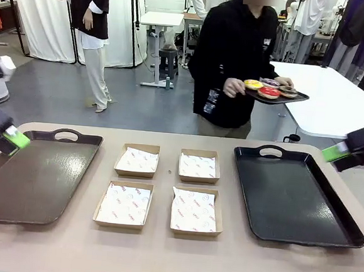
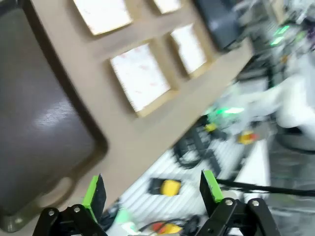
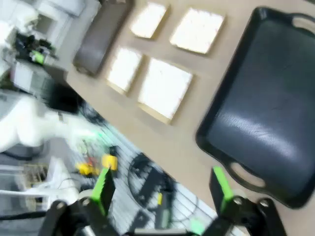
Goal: Individually package the donuts and arrange them on the tray.
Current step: Pick up one Paper togo box.
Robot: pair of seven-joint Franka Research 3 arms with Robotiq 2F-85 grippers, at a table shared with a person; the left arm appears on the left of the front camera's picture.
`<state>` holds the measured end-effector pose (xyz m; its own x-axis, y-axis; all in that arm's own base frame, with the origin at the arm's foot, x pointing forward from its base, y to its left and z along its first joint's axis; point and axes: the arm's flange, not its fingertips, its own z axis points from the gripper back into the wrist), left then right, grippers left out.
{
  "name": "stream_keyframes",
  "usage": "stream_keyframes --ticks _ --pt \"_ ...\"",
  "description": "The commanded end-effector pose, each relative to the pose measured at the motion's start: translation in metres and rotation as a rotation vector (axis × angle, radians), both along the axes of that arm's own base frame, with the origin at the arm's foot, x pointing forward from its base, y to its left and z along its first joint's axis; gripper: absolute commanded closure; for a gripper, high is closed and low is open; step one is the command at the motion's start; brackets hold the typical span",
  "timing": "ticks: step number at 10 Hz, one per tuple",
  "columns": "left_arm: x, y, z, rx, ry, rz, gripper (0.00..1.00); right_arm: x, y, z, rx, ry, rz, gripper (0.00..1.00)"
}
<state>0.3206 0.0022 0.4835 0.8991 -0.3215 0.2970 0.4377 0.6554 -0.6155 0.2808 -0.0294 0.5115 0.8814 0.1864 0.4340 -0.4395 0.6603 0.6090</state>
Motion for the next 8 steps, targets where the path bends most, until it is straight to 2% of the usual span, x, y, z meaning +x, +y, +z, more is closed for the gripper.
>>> stream_keyframes --ticks 1,2,4,8 --pt "0.011 0.038 -0.002 -0.418 0.163 0.236 0.0 -0.031 -0.03 -0.054 0.535 0.08 -0.141 0.0" --pt "0.008 0.059 -0.004 -0.52 0.2 0.278 0.0 -0.033 -0.051 -0.064 0.566 0.128 -0.121 0.0" --pt "0.005 0.102 -0.009 -0.623 0.24 0.345 0.0 -0.037 -0.082 -0.073 0.66 0.144 -0.145 0.0" --pt "0.007 0.15 -0.052 -0.673 0.336 0.399 0.0 -0.041 -0.12 -0.102 0.656 0.205 -0.147 0.0"
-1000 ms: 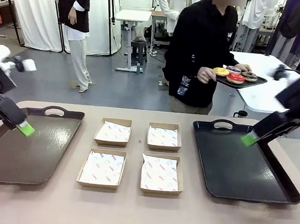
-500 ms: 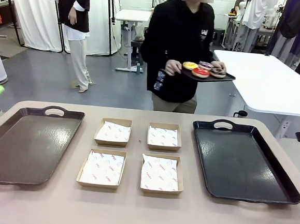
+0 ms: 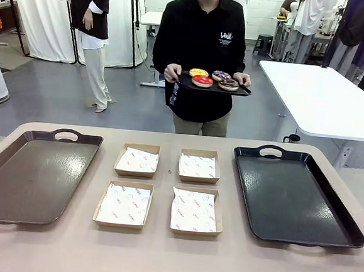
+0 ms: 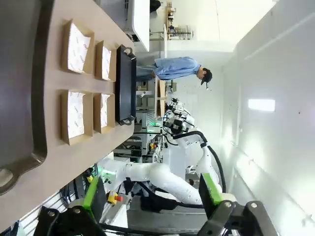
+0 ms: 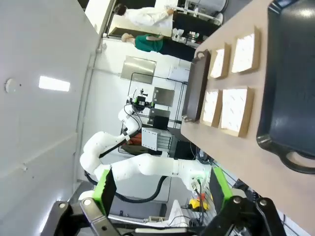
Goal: Individually package the donuts and arrange them on the tray.
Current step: Pick up one Paper togo box.
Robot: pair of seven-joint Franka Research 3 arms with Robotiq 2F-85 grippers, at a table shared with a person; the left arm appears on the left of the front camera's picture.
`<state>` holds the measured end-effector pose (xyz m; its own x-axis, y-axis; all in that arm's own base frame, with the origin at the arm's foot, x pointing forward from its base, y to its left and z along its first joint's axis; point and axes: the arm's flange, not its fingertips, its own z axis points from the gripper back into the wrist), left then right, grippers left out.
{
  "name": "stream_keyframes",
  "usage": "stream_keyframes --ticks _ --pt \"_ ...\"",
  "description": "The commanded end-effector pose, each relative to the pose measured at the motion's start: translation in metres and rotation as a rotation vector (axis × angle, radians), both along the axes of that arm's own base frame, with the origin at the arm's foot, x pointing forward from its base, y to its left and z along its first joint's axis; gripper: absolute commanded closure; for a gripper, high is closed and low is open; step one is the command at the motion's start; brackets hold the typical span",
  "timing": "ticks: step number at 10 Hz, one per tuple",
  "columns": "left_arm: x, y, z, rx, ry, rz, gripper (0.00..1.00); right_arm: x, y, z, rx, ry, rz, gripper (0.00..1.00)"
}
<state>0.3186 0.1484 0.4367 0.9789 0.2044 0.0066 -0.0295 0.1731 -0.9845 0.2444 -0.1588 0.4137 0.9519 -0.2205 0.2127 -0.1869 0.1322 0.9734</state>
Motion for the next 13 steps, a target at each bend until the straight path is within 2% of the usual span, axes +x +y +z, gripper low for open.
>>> stream_keyframes --ticks 1,5,6,7,13 --pt "0.007 0.014 -0.017 -0.011 0.014 -0.012 0.0 -0.006 0.006 -0.008 -0.067 -0.025 0.05 0.0" --pt "0.009 0.034 -0.038 0.038 0.024 -0.032 0.0 -0.003 0.004 -0.02 -0.14 -0.036 0.07 0.0" --pt "0.009 0.032 -0.033 0.067 -0.021 -0.038 0.0 -0.002 0.015 -0.012 -0.232 -0.03 0.033 0.0" --pt "0.009 0.025 -0.039 0.011 0.048 -0.01 0.0 -0.002 0.006 -0.014 -0.118 -0.025 0.066 0.0" --pt "0.009 0.025 -0.039 0.011 0.048 -0.01 0.0 -0.002 0.006 -0.014 -0.118 -0.025 0.066 0.0"
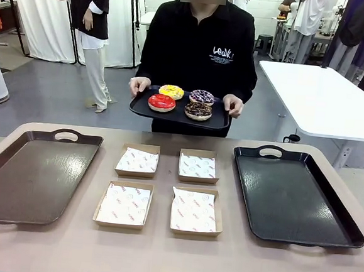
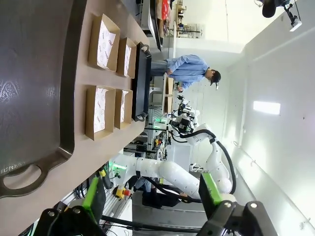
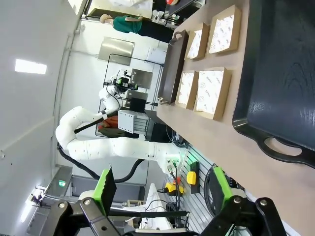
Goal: Individually package the donuts and arrange them on the tray.
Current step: Pick up one Paper togo box.
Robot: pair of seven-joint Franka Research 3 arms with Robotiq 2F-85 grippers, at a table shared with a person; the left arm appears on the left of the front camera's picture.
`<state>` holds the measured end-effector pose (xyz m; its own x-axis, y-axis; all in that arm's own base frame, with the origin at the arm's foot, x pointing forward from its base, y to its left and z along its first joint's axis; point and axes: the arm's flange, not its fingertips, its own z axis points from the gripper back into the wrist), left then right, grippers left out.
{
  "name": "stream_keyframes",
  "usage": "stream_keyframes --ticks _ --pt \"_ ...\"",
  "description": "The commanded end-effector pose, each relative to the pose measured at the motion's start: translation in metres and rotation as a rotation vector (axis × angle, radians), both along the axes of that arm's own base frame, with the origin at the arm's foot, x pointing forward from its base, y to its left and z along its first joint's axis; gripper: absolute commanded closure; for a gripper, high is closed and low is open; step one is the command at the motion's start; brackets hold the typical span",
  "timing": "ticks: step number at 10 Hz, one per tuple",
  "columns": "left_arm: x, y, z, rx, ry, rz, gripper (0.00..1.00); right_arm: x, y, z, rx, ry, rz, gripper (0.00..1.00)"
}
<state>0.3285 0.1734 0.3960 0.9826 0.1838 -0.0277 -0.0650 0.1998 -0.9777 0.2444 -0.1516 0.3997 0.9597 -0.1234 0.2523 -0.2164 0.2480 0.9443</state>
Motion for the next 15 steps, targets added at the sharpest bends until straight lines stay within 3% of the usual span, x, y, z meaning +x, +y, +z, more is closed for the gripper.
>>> stream_keyframes --ticks 1,15 --pt "-0.0011 0.0003 0.0016 -0.015 0.008 0.012 0.0 -0.0019 -0.0015 0.0 0.017 -0.007 -0.002 0.0" --pt "-0.0011 0.0003 0.0016 -0.015 0.008 0.012 0.0 -0.0019 -0.0015 0.0 0.017 -0.007 -0.002 0.0"
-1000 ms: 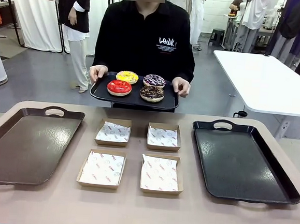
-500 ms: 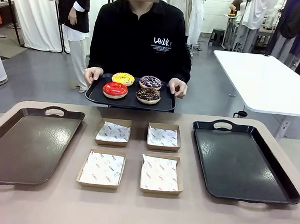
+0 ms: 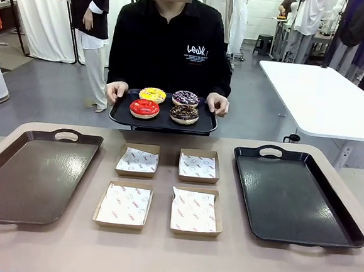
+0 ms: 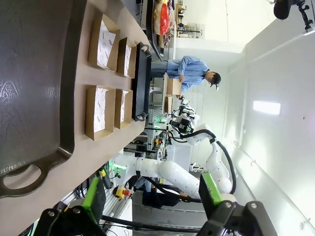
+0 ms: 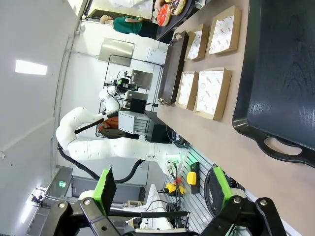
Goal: Individually package the donuts and arrange them on the tray.
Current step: Pick up one Paper togo box.
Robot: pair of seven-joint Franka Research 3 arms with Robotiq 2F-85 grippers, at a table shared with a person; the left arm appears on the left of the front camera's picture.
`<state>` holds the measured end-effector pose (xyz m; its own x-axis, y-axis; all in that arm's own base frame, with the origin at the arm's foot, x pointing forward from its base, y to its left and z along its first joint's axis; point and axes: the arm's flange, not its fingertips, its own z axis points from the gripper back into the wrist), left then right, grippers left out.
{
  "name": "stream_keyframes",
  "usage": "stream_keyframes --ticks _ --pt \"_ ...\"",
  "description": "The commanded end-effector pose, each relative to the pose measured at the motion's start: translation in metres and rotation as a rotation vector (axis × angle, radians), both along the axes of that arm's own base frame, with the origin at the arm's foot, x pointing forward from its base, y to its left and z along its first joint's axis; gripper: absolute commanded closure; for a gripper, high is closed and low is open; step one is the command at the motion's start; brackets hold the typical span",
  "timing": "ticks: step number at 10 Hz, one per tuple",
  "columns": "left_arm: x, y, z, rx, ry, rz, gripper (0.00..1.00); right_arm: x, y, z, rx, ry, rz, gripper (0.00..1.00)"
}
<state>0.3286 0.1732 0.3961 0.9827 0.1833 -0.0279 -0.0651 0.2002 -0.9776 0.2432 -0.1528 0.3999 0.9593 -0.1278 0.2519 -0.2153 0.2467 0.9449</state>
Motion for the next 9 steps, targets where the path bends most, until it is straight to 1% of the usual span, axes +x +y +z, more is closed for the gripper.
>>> stream_keyframes --ticks 1,7,8,9 --pt "-0.001 0.001 0.002 -0.015 0.008 0.012 0.0 -0.001 0.0 0.0 0.015 -0.008 0.002 0.0" --pt "-0.001 0.001 0.002 -0.015 0.008 0.012 0.0 0.0 0.0 0.0 0.0 0.0 0.0 0.0" --pt "-0.001 0.001 0.002 -0.015 0.008 0.012 0.0 0.003 0.021 0.018 -0.08 -0.06 -0.016 0.0" --pt "-0.001 0.001 0.002 -0.015 0.008 0.012 0.0 0.011 0.048 0.039 -0.18 -0.055 0.005 0.0"
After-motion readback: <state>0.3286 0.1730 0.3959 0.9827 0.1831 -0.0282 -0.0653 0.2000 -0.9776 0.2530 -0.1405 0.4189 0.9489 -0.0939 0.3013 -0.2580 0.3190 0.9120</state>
